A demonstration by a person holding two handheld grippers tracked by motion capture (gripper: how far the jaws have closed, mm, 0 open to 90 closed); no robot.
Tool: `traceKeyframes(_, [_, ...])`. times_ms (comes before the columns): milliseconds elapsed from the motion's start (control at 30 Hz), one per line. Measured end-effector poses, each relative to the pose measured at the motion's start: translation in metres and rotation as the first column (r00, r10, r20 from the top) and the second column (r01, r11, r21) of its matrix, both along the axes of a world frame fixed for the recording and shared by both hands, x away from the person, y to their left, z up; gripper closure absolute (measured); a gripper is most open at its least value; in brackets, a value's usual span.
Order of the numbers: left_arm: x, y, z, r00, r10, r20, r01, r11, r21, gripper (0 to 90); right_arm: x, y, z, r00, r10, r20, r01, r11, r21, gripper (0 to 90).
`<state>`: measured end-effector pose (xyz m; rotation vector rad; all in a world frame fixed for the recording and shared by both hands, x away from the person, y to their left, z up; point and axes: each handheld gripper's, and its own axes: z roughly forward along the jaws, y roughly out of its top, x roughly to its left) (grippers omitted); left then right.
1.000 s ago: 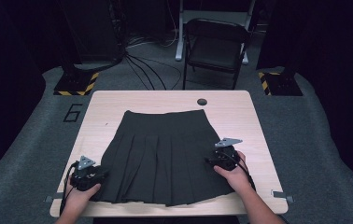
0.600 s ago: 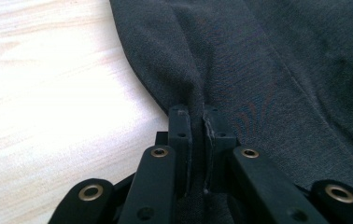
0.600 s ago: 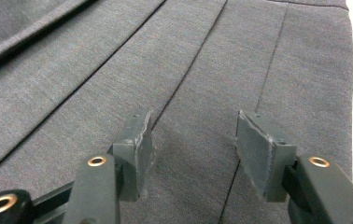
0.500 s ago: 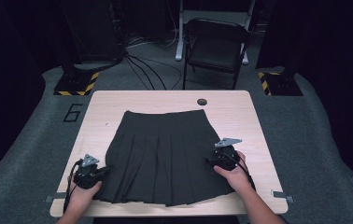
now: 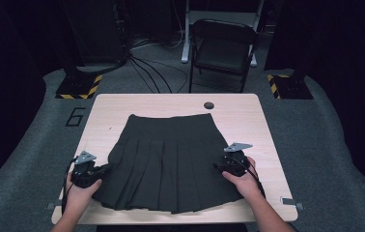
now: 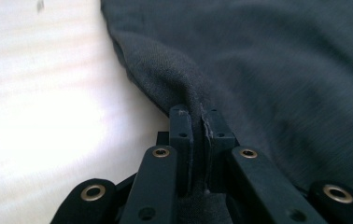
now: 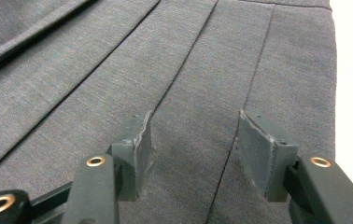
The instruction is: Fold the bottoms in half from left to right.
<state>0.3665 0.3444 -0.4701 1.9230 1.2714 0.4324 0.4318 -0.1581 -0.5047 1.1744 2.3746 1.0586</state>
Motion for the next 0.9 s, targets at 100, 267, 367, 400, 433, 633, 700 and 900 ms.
traceKeyframes(100, [0.005, -0.004, 0.017, 0.9995, -0.018, 0.027, 0.018, 0.9998, -0.011, 83.9, 0.0, 0.0, 0.001, 1.0, 0.0, 0.004, 0.0, 1.0, 0.0, 45.0])
traceKeyframes(267, [0.013, -0.014, 0.047, 0.9964, -0.055, 0.064, 0.056, 0.9981, -0.024, 83.9, 0.0, -0.002, 0.001, 0.9999, -0.012, -0.006, 0.013, 1.0, 0.011, 45.0])
traceKeyframes(367, [0.017, -0.022, 0.06, 0.9936, -0.082, 0.078, 0.084, 0.9963, -0.018, 83.9, 0.0, -0.004, 0.001, 0.9997, -0.021, -0.014, 0.022, 1.0, 0.017, 45.0])
traceKeyframes(400, [0.018, -0.026, 0.064, 0.993, -0.087, 0.081, 0.089, 0.9958, -0.021, 83.9, 0.001, -0.005, 0.001, 0.9998, -0.019, -0.008, 0.02, 1.0, 0.018, 45.1])
traceKeyframes(433, [0.019, -0.029, 0.066, 0.9919, -0.094, 0.085, 0.096, 0.9952, -0.018, 83.9, 0.001, -0.005, 0.001, 0.9997, -0.021, -0.012, 0.021, 1.0, 0.016, 45.1])
traceKeyframes(633, [0.025, -0.045, 0.075, 0.9867, -0.123, 0.106, 0.125, 0.9921, -0.013, 84.0, 0.0, -0.005, 0.001, 0.9997, -0.019, -0.012, 0.019, 1.0, 0.012, 45.2])
traceKeyframes(700, [0.027, -0.05, 0.076, 0.9847, -0.13, 0.116, 0.134, 0.9908, -0.021, 84.0, -0.001, -0.006, 0.001, 0.9998, -0.017, -0.012, 0.017, 1.0, 0.009, 45.4])
traceKeyframes(900, [0.033, -0.067, 0.078, 0.9775, -0.17, 0.124, 0.174, 0.9847, -0.015, 84.0, -0.004, -0.007, 0.003, 0.9999, -0.017, -0.005, 0.017, 1.0, 0.003, 45.6])
